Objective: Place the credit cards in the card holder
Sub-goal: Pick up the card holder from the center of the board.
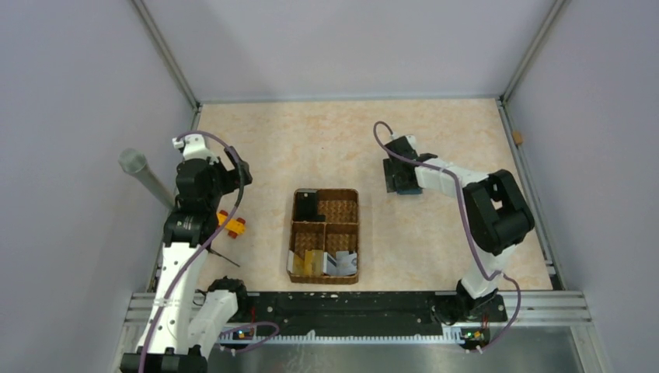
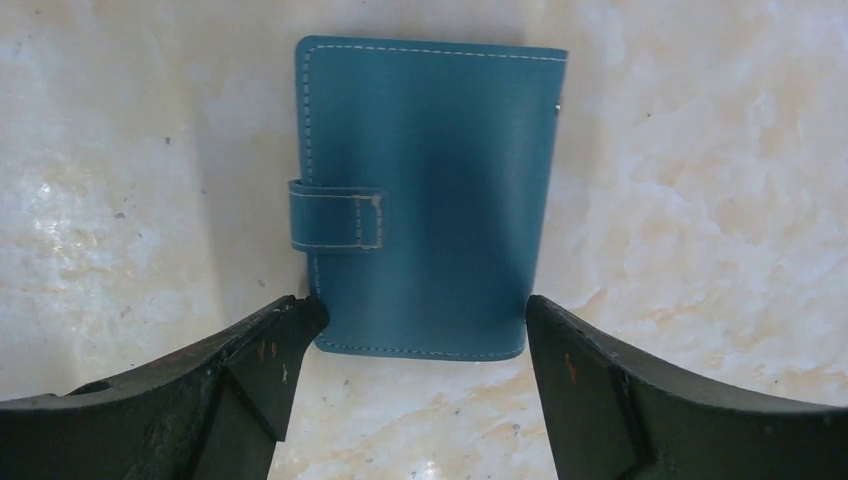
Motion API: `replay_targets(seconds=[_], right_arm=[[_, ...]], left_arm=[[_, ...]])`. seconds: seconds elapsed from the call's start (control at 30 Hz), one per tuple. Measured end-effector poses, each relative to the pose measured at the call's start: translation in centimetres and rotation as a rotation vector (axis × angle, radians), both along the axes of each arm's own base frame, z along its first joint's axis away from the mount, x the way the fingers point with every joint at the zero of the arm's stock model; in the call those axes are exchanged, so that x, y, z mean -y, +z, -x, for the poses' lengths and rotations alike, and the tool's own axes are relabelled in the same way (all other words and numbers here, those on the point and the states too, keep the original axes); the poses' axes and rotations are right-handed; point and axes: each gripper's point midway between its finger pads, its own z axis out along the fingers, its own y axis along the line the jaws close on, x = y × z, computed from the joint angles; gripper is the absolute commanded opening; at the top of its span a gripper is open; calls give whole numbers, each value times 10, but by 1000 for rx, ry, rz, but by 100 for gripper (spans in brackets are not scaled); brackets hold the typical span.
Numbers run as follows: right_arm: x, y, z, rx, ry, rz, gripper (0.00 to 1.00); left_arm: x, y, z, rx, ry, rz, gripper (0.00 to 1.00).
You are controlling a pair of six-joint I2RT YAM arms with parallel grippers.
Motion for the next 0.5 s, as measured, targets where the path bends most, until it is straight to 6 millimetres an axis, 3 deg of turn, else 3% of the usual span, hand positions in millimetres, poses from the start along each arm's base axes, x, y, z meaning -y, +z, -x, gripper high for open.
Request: replay_targets(seconds=[0.17, 0.33, 0.5], right_arm=[[-16, -4, -4, -5, 33, 48, 82], [-16, 4, -8, 6, 22, 66, 80], [-20, -2, -17, 11, 7, 77, 83]], left_arm=[[0, -2, -1, -7, 0, -1, 99], [0, -4, -2, -15, 0, -1, 99], [0, -5, -2, -19, 0, -1, 99]])
